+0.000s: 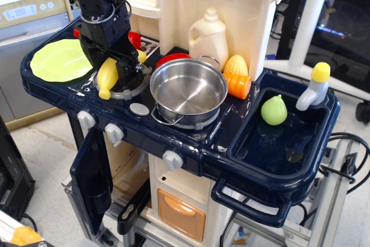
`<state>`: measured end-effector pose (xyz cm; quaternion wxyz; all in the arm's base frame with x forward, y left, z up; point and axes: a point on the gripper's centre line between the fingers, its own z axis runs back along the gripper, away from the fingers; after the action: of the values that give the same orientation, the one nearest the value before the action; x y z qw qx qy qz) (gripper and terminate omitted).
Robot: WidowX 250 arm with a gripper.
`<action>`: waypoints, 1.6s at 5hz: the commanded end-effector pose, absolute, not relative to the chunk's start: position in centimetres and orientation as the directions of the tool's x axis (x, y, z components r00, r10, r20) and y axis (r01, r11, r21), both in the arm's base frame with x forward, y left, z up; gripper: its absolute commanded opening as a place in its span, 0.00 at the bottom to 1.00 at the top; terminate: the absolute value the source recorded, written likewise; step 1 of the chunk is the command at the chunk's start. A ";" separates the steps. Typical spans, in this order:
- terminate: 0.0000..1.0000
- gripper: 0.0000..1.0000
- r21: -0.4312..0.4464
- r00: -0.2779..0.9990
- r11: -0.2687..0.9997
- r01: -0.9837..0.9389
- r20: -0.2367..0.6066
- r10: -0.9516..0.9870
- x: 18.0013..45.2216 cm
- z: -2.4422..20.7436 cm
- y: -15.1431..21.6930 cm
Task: Put banana in pot or pan
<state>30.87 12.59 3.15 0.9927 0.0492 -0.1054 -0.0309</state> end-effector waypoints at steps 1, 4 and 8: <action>0.00 0.00 0.142 0.983 0.990 0.000 0.184 -0.026 30.9 7.5 11.7; 0.00 0.00 0.253 0.995 0.967 -0.039 0.097 0.015 29.0 15.0 5.8; 0.00 1.00 0.159 0.979 0.985 0.065 0.180 -0.094 31.1 12.0 2.7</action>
<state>30.40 2.80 10.44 0.9940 0.0738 -0.0719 -0.0377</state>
